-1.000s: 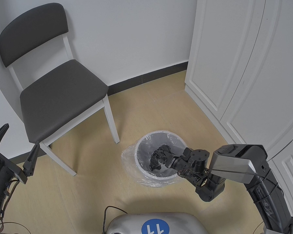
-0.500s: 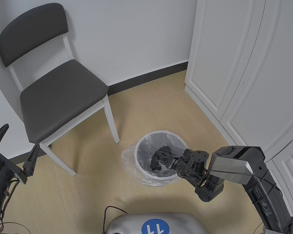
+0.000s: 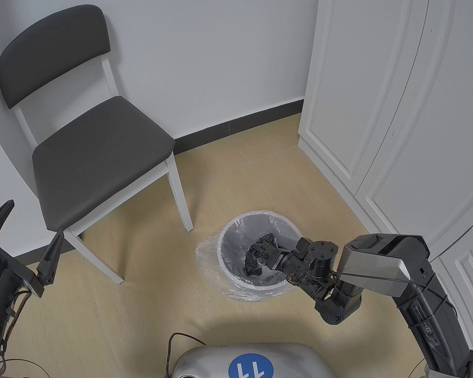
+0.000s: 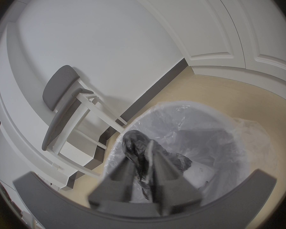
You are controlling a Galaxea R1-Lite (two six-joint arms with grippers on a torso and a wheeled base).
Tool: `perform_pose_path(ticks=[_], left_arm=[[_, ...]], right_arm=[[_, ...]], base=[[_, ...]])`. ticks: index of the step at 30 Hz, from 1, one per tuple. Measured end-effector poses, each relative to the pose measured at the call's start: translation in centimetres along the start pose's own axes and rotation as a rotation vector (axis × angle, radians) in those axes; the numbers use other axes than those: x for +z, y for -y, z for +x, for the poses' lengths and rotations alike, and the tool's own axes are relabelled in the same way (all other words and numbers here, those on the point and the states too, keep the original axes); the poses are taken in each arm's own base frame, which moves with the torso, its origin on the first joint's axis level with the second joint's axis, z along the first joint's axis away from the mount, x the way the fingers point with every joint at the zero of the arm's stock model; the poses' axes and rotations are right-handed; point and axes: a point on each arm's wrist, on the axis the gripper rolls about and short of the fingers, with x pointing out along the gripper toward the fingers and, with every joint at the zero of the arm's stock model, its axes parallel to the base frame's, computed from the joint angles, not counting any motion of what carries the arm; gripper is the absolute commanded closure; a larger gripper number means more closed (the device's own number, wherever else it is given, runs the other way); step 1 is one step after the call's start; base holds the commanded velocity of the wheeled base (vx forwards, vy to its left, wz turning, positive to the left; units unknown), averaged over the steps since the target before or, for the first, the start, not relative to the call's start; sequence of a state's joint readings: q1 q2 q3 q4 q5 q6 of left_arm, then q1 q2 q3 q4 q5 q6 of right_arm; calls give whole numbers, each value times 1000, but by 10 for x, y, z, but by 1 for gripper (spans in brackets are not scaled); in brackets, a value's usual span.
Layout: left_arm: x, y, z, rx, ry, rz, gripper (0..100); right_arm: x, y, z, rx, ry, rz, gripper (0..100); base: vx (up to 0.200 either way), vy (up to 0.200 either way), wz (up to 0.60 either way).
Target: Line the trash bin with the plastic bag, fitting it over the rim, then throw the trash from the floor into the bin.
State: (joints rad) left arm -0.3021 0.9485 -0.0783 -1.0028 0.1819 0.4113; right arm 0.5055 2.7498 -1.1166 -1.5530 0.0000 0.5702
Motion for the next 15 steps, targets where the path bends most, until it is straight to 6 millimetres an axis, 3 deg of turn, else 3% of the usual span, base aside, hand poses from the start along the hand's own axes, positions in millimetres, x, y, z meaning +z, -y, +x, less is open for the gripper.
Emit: perform_pose_path(ticks=[15], left_arm=[[0,0,0,1,2,0,0]], right_arm=[[14,-9,0,17,29,1,0]], base=[[0,0,0]])
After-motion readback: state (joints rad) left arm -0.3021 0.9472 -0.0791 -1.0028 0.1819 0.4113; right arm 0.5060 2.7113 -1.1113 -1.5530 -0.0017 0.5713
